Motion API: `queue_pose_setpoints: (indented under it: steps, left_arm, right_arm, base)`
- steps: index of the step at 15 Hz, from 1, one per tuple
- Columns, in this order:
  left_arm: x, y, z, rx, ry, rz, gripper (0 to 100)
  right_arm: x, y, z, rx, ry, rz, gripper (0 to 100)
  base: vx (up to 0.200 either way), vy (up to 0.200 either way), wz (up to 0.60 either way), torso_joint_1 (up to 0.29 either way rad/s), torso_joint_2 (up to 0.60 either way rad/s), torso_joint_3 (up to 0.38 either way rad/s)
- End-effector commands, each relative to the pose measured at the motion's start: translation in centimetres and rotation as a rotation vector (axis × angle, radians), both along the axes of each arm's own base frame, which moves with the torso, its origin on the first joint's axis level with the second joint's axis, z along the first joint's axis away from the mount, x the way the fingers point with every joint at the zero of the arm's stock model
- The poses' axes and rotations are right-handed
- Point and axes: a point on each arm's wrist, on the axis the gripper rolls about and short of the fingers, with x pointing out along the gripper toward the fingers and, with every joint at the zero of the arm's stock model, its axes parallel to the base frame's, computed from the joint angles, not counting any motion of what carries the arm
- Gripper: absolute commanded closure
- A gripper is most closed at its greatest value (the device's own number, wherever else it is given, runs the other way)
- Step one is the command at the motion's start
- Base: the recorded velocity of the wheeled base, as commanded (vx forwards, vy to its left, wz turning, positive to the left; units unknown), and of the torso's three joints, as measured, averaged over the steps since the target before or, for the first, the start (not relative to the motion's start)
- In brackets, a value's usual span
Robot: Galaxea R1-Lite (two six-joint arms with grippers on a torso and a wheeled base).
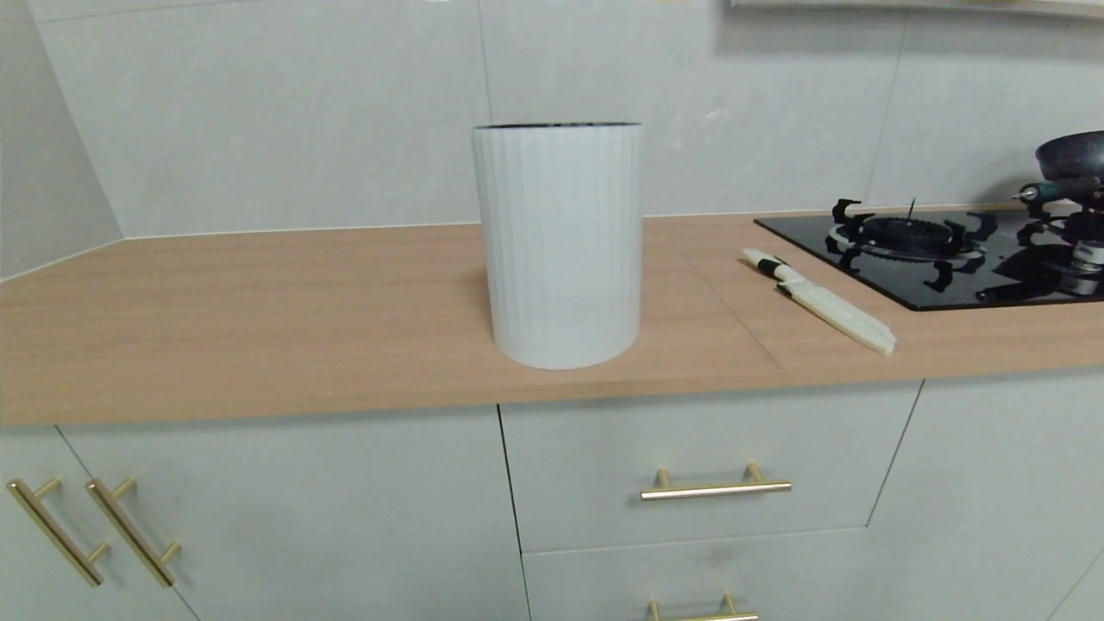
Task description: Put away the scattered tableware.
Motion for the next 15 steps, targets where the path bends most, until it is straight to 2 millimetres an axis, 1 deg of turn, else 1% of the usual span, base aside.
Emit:
queue_pose_setpoints:
  steps: [1, 8, 15]
  left_arm:
    - [0.0, 0.0, 0.0, 0.0, 0.001, 0.0, 0]
    - [0.0, 0.0, 0.0, 0.0, 0.001, 0.0, 0]
    - [0.0, 0.0, 0.0, 0.0, 0.001, 0.0, 0]
  right_arm:
    - [0.01, 0.0, 0.0, -0.001, 0.001, -0.001, 0]
    - [0.01, 0.0, 0.0, 0.0, 0.001, 0.001, 0]
    - [0.01, 0.0, 0.0, 0.0, 0.001, 0.001, 0]
  base:
    - [0.0, 0.0, 0.0, 0.173, -0.58, -0.295]
    - [0.0, 0.0, 0.0, 0.178, -0.49, -0.286]
    - [0.0, 0.0, 0.0, 0.211, -0.49, -0.277]
